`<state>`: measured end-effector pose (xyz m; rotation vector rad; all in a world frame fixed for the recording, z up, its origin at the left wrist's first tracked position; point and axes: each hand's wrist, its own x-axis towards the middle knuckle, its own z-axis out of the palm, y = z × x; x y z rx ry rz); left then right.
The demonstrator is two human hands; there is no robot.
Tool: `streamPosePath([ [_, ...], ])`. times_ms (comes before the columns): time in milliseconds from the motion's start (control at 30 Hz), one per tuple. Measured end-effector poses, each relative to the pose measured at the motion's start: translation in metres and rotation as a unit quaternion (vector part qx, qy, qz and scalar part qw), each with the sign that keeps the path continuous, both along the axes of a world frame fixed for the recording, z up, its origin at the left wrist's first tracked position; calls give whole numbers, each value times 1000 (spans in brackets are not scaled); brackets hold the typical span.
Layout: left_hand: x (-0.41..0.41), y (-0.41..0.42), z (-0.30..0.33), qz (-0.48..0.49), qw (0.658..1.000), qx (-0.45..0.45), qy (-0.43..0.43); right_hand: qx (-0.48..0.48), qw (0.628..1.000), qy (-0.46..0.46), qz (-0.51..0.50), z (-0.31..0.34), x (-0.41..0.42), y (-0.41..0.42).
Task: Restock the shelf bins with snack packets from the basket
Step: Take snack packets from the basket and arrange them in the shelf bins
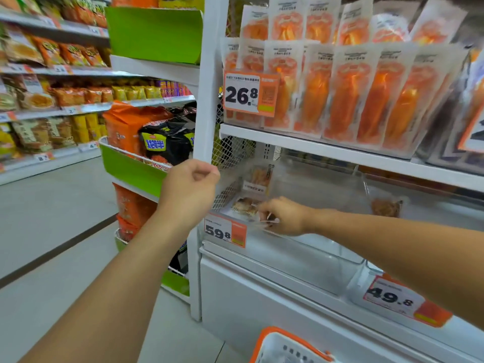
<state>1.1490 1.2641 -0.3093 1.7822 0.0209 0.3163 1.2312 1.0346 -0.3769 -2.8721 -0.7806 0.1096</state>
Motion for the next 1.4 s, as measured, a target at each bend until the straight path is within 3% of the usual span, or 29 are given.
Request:
streamPosePath([
  [133, 5, -3, 0, -3, 1000, 1, -7, -132, 988, -42, 62, -11, 22, 15],
  [233, 10, -7, -3, -10, 1000, 4, -3, -135, 983, -121, 34, -21, 34, 15],
  [333, 16, -9, -5, -17, 1000, -4, 5, 94, 979, -153, -97, -21, 53, 14],
  [400, 19, -8, -5, -14, 1000, -18, 12, 265, 937, -119, -195, -15, 70, 16],
  [433, 20, -8, -5, -13, 1000, -23, 16, 304, 918, -103, -233, -13, 79, 15],
  [567, 20, -9, -5, -15, 999, -30, 19, 322, 889, -28, -324, -16, 96, 16],
  [733, 18, -13, -5, -25, 999, -28, 22, 375, 838, -53, -393, -31, 104, 21],
  [900, 19, -15, -6, -29, 999, -23, 19, 270, 873, -112, -391, -29, 109, 21],
  [1233, 22, -21, -12, -55, 997, 24, 52, 261, 854, -48, -448, -18, 99, 17],
  [1333, 19, -30, -14, -77, 994, 66, 49, 320, 857, 17, -403, 8, 74, 22],
  [1400, 11, -44, -17, -124, 985, 114, 46, 290, 904, -34, -313, 27, 36, 18],
])
